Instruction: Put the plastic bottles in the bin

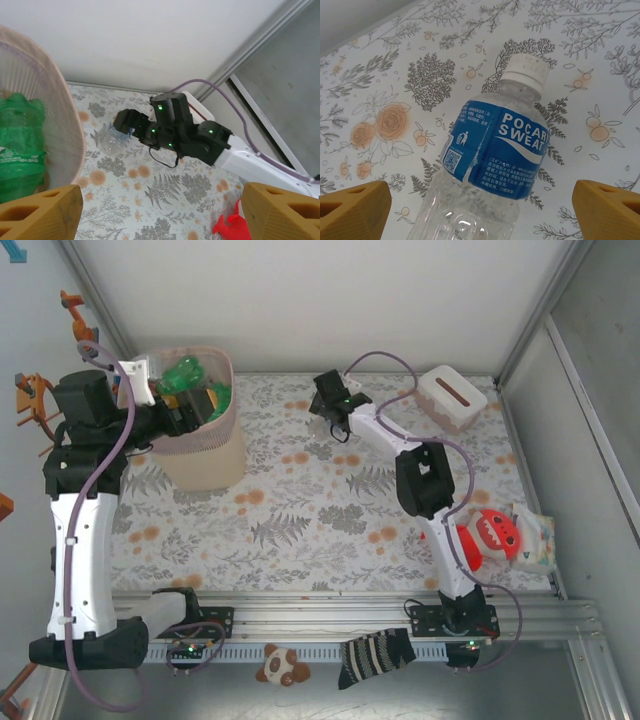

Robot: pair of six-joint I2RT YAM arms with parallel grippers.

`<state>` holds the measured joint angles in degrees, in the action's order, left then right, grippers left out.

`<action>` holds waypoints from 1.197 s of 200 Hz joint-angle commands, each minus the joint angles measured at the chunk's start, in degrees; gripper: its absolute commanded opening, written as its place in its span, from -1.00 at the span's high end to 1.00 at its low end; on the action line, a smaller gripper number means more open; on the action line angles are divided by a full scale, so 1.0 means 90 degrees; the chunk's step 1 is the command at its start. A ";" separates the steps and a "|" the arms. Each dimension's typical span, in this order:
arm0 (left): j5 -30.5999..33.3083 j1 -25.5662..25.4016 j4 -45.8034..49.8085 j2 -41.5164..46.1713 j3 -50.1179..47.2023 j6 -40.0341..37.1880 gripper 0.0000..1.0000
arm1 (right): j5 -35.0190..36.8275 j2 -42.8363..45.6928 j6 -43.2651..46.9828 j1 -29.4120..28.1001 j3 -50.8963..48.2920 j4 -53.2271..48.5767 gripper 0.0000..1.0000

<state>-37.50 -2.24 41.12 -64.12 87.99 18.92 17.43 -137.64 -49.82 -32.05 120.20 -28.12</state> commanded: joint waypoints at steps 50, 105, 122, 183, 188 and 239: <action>-0.0004 -0.0133 -0.0221 0.0116 -0.0117 0.0129 -0.65 | -0.0272 -0.0529 -0.0361 -0.0022 0.0149 0.0107 -0.81; 0.0018 -0.0200 -0.0293 0.0060 -0.0154 0.0148 -0.64 | -0.0269 0.0057 -0.0285 -0.0031 -0.0952 0.0467 -0.63; 0.0015 -0.0229 -0.0326 0.0046 -0.0176 0.0164 -0.64 | -0.0300 0.0245 -0.0180 -0.0027 -0.1200 0.0533 -0.56; -0.0004 -0.0286 -0.0476 0.0025 -0.0332 0.0240 -0.64 | -0.0489 0.0909 -0.0038 -0.0030 -0.2048 0.0787 -0.28; 0.0001 -0.0288 -0.0501 0.0025 -0.0350 0.0250 -0.64 | -0.0504 0.0962 -0.0035 -0.0031 -0.2119 0.0822 -0.26; -0.0021 -0.0394 -0.0717 -0.0014 -0.0446 0.0352 -0.63 | -0.0652 0.1716 0.0097 -0.0023 -0.2872 0.1003 -0.14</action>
<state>-37.12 -5.15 37.63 -64.12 84.58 20.84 11.57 -128.35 -49.89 -32.12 97.03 -21.10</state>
